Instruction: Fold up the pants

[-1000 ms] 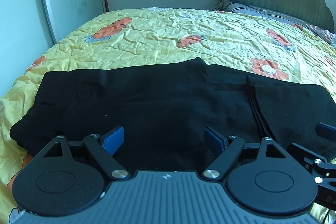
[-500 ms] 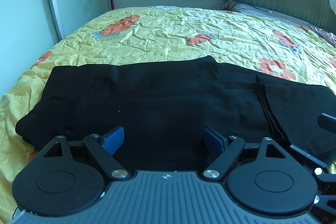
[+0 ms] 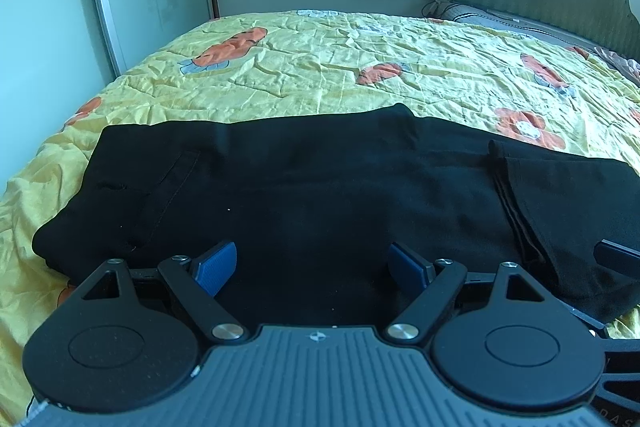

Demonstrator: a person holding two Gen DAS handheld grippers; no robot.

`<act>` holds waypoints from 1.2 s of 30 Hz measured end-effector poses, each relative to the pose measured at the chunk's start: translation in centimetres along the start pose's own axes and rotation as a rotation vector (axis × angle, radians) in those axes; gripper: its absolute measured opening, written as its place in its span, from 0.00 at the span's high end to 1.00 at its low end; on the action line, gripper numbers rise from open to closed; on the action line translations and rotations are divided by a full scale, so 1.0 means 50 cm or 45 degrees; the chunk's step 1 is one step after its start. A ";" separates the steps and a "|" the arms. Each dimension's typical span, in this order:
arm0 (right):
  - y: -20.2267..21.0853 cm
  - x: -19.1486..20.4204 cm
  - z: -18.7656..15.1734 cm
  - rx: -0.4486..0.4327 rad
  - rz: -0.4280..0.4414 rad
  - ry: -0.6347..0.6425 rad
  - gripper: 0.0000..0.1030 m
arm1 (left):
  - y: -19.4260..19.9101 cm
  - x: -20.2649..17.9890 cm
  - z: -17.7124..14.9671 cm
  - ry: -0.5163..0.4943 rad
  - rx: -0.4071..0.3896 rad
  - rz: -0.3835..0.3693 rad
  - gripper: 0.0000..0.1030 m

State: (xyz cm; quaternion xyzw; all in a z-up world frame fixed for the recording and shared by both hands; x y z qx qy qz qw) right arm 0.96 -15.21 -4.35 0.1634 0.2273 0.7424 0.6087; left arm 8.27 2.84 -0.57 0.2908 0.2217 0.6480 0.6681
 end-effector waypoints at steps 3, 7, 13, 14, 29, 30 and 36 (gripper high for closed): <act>0.001 0.000 -0.003 -0.003 0.001 -0.007 0.32 | 0.000 0.000 -0.001 0.001 0.000 0.000 0.17; 0.008 0.002 -0.001 -0.027 -0.011 0.001 0.32 | -0.001 -0.001 -0.002 0.002 0.001 -0.002 0.16; 0.004 0.004 0.001 -0.015 -0.014 0.013 0.32 | -0.001 0.000 -0.003 0.001 0.001 -0.004 0.16; 0.005 0.004 0.001 -0.018 -0.014 0.011 0.32 | -0.001 0.000 -0.003 0.003 0.002 -0.003 0.16; 0.009 0.067 0.053 -0.064 0.062 0.199 0.32 | 0.005 0.040 0.012 0.011 -0.008 0.019 0.16; 0.006 0.078 0.060 -0.063 0.078 0.224 0.32 | 0.009 0.054 0.016 0.018 -0.019 0.031 0.16; -0.001 0.180 0.104 -0.168 0.222 0.454 0.32 | 0.034 0.200 0.038 0.216 -0.038 0.165 0.16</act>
Point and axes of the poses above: each gripper's, at about its wrist camera, not at the fingertips, and y roughly against the way its jaws point, x to its left, z to its top, the point moved 1 cm from there along -y, roughly the way its jaws point, and after that the axes turned 1 degree about -y, right-handed, at the moved point
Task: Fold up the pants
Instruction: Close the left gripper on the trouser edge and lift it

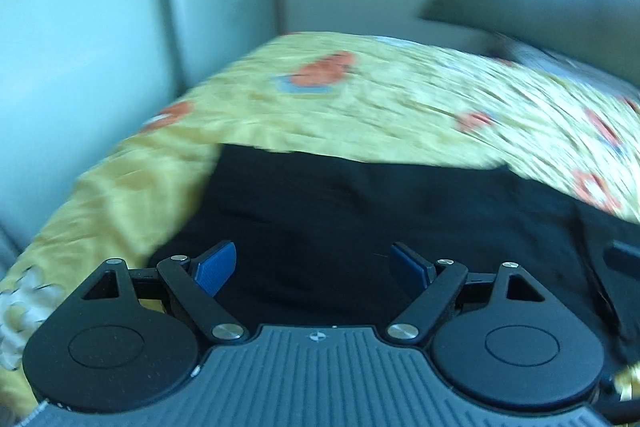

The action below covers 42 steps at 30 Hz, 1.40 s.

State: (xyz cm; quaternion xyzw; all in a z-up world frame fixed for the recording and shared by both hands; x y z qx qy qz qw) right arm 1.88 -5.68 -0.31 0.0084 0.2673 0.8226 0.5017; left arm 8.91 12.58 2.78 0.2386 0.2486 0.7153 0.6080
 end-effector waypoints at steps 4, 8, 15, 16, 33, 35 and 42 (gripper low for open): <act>-0.038 0.081 0.040 -0.080 0.074 0.208 0.32 | -0.008 0.108 0.012 0.217 0.069 0.008 0.16; -0.087 0.173 0.058 -0.126 0.112 0.441 0.33 | -0.016 0.184 0.008 0.404 0.136 -0.065 0.17; -0.155 0.288 0.035 -0.101 0.078 0.789 0.33 | -0.050 0.231 -0.012 0.577 0.262 -0.232 0.17; -0.163 0.298 0.033 -0.125 0.030 0.835 0.33 | -0.057 0.235 -0.017 0.614 0.284 -0.272 0.16; -0.183 0.045 0.145 -0.066 0.651 -0.126 0.70 | -0.151 0.261 -0.025 1.047 0.177 -0.637 0.18; -0.208 -0.009 0.143 -0.022 0.726 -0.314 0.70 | -0.154 0.258 -0.023 1.052 0.158 -0.619 0.32; -0.304 -0.002 0.120 0.186 0.453 -0.225 0.69 | -0.113 0.220 0.011 0.775 0.096 -0.427 0.82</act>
Point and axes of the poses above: each gripper's, at about its wrist camera, not at the fingertips, and y roughly against the way its jaws point, x to its left, z to its top, the point moved 1 cm from there along -y, roughly the way its jaws point, and after that the axes turned 1 degree about -y, right-handed, at the moved point
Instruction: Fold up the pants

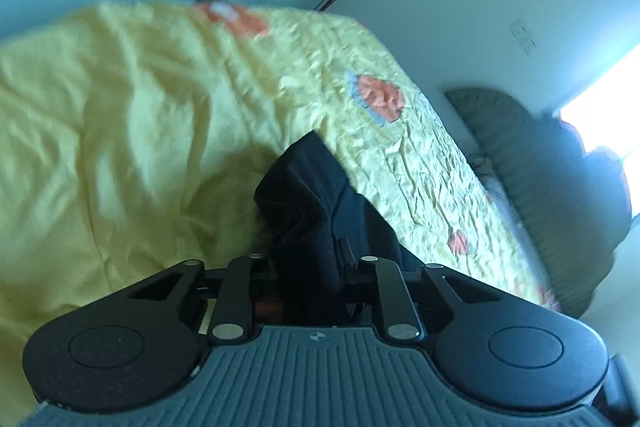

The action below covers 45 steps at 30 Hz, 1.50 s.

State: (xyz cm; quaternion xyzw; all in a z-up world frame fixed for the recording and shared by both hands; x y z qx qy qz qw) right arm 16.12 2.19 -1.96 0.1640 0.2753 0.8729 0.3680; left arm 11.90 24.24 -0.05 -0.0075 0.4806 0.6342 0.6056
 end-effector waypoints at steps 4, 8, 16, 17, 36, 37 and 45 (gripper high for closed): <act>0.055 -0.015 0.016 -0.197 0.088 -0.216 0.68 | 0.059 -0.100 -0.023 -0.215 -0.102 0.029 0.84; 0.116 -0.047 0.026 -0.299 0.097 -0.309 0.63 | 0.120 -0.229 -0.084 -0.417 -0.202 -0.089 0.85; 0.296 -0.172 -0.072 -0.492 -0.038 -0.547 0.63 | 0.114 -0.436 -0.234 -0.703 -0.155 -0.299 0.85; 0.320 -0.190 -0.093 -0.503 -0.068 -0.580 0.63 | 0.107 -0.457 -0.252 -0.723 -0.122 -0.334 0.85; 0.486 -0.373 -0.371 -0.500 -0.457 -1.006 0.61 | -0.051 -0.643 -0.537 -0.978 0.178 -0.530 0.83; 0.490 -0.375 -0.378 -0.502 -0.467 -1.015 0.61 | -0.055 -0.648 -0.542 -0.980 0.184 -0.533 0.83; 0.510 -0.389 -0.417 -0.513 -0.510 -1.085 0.61 | -0.069 -0.669 -0.577 -1.031 0.201 -0.580 0.84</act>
Point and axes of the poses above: each gripper's, at about its wrist camera, not at the fingertips, and y roughly against the way its jaws point, x to its left, z to its top, the point moved 1 cm from there along -y, roughly the way its jaws point, and after that the axes turned 1 degree about -y, right-handed, at the moved point
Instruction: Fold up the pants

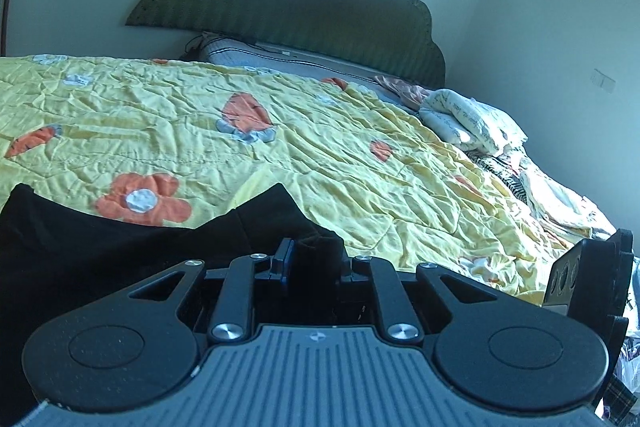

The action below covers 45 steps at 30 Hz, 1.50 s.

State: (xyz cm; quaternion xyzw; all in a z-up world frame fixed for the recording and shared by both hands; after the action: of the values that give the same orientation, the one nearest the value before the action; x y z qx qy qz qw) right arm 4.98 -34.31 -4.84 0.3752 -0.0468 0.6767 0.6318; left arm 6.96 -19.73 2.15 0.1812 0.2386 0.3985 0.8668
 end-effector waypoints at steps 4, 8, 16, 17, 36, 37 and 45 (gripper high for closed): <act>0.006 -0.020 0.001 -0.010 -0.044 -0.028 0.61 | -0.017 -0.013 -0.005 -0.014 0.002 -0.021 0.84; 0.014 -0.037 0.004 -0.023 -0.073 -0.055 0.61 | -0.033 -0.027 -0.006 -0.039 0.005 -0.052 0.84; 0.029 -0.077 -0.014 -0.008 -0.231 -0.048 0.64 | -0.093 -0.029 -0.029 -0.005 0.169 -0.163 0.69; 0.038 -0.083 -0.016 -0.024 -0.229 -0.060 0.62 | -0.092 -0.027 -0.029 0.011 0.188 -0.192 0.67; 0.066 0.113 -0.038 0.031 0.098 0.269 0.50 | 0.220 0.319 -0.021 0.139 -0.017 0.321 0.21; 0.064 0.114 -0.047 0.073 0.068 0.287 0.48 | 0.220 0.332 -0.029 0.172 0.009 0.312 0.21; 0.122 0.081 -0.080 0.138 0.066 0.205 0.46 | 0.230 0.316 -0.077 0.029 0.076 0.303 0.21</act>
State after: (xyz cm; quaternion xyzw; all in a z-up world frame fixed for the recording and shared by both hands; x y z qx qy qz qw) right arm -1.94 -30.03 -2.87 0.3521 0.0310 0.7223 0.5944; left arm 6.84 0.12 0.55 0.2293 0.2371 0.4935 0.8048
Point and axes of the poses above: each gripper's, at about its wrist camera, not at the fingertips, and y roughly against the way its jaws point, x to its left, z to its top, the point moved 1 cm from there along -y, roughly the way its jaws point, and after that the axes turned 1 degree about -y, right-handed, at the moved point
